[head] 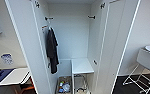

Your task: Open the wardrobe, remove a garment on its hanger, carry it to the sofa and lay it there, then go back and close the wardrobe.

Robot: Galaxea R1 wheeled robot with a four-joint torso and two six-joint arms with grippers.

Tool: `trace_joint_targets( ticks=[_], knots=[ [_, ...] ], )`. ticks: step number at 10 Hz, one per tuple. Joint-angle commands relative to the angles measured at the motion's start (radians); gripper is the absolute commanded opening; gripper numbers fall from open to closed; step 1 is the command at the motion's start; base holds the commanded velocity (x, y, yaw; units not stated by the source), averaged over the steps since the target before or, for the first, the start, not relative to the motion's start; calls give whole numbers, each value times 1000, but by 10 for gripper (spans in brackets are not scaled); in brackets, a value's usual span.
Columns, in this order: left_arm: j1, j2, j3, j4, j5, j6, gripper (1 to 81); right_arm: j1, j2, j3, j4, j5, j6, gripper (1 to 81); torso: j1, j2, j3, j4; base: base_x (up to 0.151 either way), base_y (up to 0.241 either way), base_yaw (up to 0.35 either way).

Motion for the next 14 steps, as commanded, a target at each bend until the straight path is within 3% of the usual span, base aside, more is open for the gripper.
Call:
trace_joint_targets(
  ticks=[1,3,6,8,10,12,13,14],
  knots=[
    [-43,2,0,8,42,6,811,31,-3,2,-10,-38,2,811,1,0,0,0,0,0,0],
    [-41,-1,-3,-5,40,1,811,28,-1,2,-12,-38,0,811,1,0,0,0,0,0,0],
    [-43,-3,2,-116,39,-93,811,31,-1,2,-10,-38,0,811,1,0,0,0,0,0,0],
    [-18,10,2,-228,94,-60,811,31,7,2,-10,-39,0,811,1,0,0,0,0,0,0],
    [-17,19,2,-482,115,309,811,31,16,-3,-12,-41,-3,811,1,0,0,0,0,0,0],
    [-26,13,3,-1004,111,874,811,32,19,2,-3,-41,-1,811,1,0,0,0,0,0,0],
    [-33,8,3,-1271,105,1077,811,32,23,2,2,-48,5,811,1,0,0,0,0,0,0],
    [-37,13,2,-1371,103,1125,811,31,25,2,2,-48,5,811,1,0,0,0,0,0,0]
  ],
)
